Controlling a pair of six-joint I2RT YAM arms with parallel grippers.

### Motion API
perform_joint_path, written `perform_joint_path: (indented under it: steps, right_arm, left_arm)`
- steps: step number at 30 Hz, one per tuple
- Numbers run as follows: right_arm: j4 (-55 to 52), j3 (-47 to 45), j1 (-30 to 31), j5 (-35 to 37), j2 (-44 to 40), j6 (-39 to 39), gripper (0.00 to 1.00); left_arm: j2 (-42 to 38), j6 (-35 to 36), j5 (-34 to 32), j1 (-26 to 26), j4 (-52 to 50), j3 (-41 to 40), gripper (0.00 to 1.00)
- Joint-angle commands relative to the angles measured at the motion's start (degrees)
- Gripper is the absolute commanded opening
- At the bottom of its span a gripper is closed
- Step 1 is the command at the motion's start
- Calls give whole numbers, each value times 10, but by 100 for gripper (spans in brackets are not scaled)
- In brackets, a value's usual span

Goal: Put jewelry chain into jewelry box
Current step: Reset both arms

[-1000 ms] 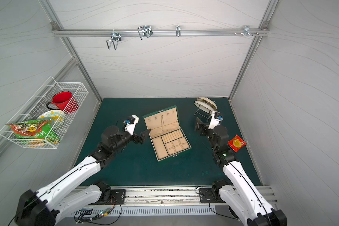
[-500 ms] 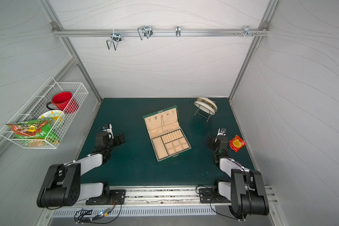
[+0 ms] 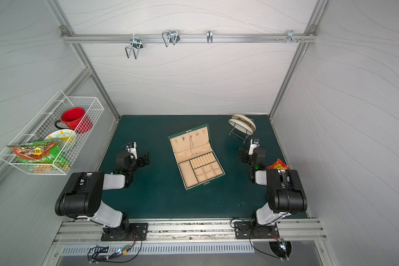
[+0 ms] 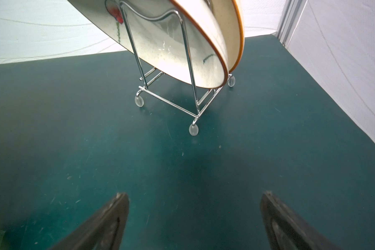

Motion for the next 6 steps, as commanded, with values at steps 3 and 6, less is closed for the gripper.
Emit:
perform_joint_path:
  steps: [3,6]
  right_arm:
    - [-16,10,-4,-19,6,-1,99]
    - [-11,4,-1,-13,0,-5,99]
  left_arm:
    - [-2,6,-6,-1,32,15,100]
    - [-2,6,-5,-1,32,16,100]
